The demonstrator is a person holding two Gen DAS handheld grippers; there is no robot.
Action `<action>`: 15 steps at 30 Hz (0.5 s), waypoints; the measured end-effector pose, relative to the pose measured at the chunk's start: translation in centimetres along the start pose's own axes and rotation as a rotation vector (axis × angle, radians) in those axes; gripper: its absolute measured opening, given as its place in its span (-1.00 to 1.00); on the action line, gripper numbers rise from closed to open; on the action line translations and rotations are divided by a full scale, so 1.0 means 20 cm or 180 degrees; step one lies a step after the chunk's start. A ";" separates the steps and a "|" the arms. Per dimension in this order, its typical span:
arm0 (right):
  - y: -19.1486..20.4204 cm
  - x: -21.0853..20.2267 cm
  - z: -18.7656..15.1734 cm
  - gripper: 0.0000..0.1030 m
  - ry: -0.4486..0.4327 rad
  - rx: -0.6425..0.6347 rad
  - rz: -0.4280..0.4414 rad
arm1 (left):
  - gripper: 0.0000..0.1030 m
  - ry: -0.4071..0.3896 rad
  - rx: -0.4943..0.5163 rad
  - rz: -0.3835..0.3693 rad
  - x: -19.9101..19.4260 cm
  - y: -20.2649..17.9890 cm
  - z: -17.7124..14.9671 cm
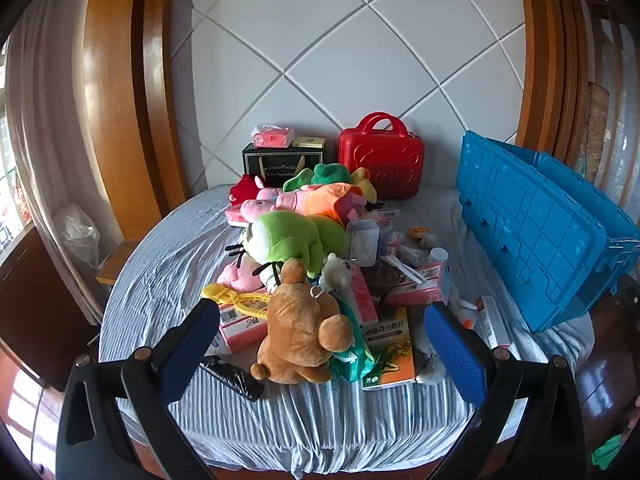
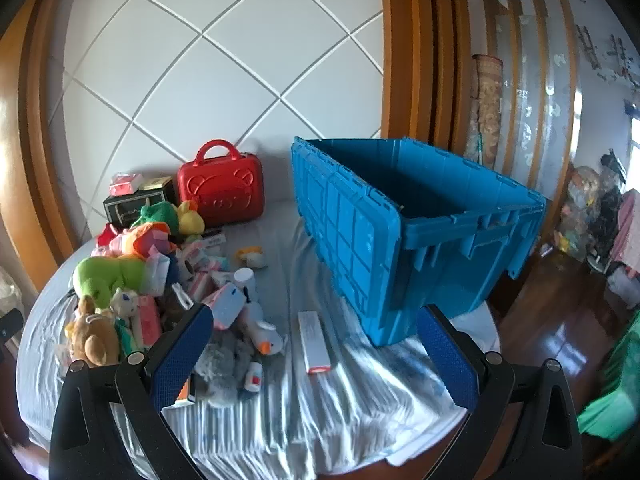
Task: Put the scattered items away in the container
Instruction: 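Move both tools toward the pile of items on the bed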
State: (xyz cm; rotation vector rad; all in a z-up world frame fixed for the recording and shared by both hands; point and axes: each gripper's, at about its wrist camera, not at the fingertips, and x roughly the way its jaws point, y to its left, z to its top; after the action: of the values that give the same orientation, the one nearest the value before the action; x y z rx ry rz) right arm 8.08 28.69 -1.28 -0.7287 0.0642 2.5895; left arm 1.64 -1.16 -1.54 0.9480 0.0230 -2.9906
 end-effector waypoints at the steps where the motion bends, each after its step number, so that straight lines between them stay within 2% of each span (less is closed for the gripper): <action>1: 0.00 0.00 0.00 0.99 0.0006 -0.0004 0.0004 | 1.00 0.0010 -0.0006 0.0014 0.00 0.00 -0.01; 15: -0.02 0.03 -0.03 0.99 0.0081 -0.0059 0.0061 | 1.00 0.0067 -0.0077 0.0080 -0.01 0.03 -0.04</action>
State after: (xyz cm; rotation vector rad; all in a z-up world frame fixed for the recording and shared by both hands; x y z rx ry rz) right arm 8.06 29.27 -2.01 -0.7715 0.0555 2.6026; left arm 2.27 -1.69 -2.01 0.9697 0.0471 -2.9506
